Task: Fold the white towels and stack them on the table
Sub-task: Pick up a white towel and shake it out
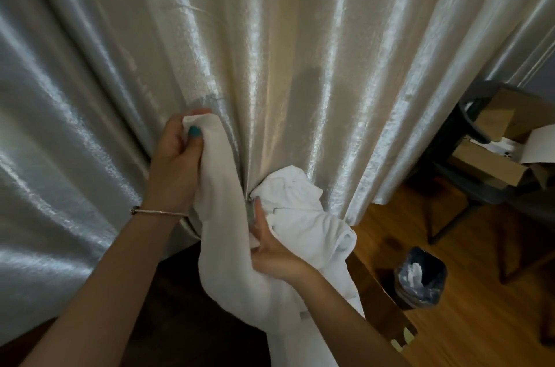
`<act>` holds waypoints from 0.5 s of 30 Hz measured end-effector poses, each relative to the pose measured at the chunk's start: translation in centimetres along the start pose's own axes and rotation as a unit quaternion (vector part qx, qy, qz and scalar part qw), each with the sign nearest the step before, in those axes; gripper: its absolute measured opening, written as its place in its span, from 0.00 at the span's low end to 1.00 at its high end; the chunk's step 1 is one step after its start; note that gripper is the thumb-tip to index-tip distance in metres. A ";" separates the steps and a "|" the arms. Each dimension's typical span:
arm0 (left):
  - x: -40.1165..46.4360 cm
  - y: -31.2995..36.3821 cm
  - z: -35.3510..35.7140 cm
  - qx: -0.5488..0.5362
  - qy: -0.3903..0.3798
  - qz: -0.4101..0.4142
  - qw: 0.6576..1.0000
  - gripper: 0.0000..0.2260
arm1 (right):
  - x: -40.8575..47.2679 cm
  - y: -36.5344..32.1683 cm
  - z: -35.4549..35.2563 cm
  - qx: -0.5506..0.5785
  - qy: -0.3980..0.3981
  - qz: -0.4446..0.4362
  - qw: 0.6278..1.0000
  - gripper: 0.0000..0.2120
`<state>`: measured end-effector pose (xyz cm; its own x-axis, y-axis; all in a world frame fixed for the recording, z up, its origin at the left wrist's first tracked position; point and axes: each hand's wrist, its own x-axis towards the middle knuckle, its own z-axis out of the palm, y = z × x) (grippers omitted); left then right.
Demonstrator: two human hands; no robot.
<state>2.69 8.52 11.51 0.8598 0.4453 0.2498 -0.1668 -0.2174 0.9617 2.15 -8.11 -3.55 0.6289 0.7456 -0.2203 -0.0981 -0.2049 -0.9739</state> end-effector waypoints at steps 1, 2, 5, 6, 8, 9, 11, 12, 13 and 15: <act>0.0 0.4 0.0 -0.014 0.009 0.002 1.000 0.16 | -0.2 -0.8 0.3 0.011 -0.026 0.008 1.000 0.47; 0.1 0.7 -0.1 -0.017 0.018 0.003 1.000 0.15 | -0.6 -1.8 0.5 0.016 -0.049 0.014 0.999 0.38; 0.2 1.1 0.0 0.030 -0.007 -0.016 0.999 0.13 | -3.1 -3.5 0.0 0.098 -0.071 0.027 0.992 0.21; 0.0 1.0 -0.2 0.027 -0.052 -0.045 0.997 0.10 | -3.9 -3.8 -0.3 0.164 -0.060 0.009 0.985 0.21; -1.1 0.8 -0.6 -0.005 -0.212 -0.113 0.971 0.23 | -4.3 -5.5 -1.0 0.291 0.009 -0.052 0.955 0.19; -2.0 0.2 -0.4 -0.008 -0.296 -0.122 0.947 0.35 | -4.2 -6.3 -1.0 0.346 0.058 -0.070 0.934 0.15; -3.8 -0.7 0.5 -0.016 -0.383 -0.091 0.919 0.50 | -3.8 -8.3 -1.1 0.388 0.134 -0.078 0.909 0.11; -4.3 -1.1 0.9 -0.008 -0.376 -0.069 0.924 0.53 | -3.7 -9.4 -1.0 0.359 0.159 -0.086 0.916 0.10; -4.3 -1.4 1.0 0.008 -0.346 -0.052 0.937 0.52 | -3.6 -9.9 -1.4 0.289 0.185 -0.092 0.935 0.09; -3.5 -1.4 0.4 0.058 -0.287 -0.016 0.956 0.43 | -4.0 -10.4 -3.1 0.143 0.240 -0.082 0.957 0.11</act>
<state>0.10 6.90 9.29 0.9922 -0.0902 0.0857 -0.1105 -0.3222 0.9402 3.05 -11.00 7.61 0.9287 0.3624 -0.0790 -0.1318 0.1233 -0.9836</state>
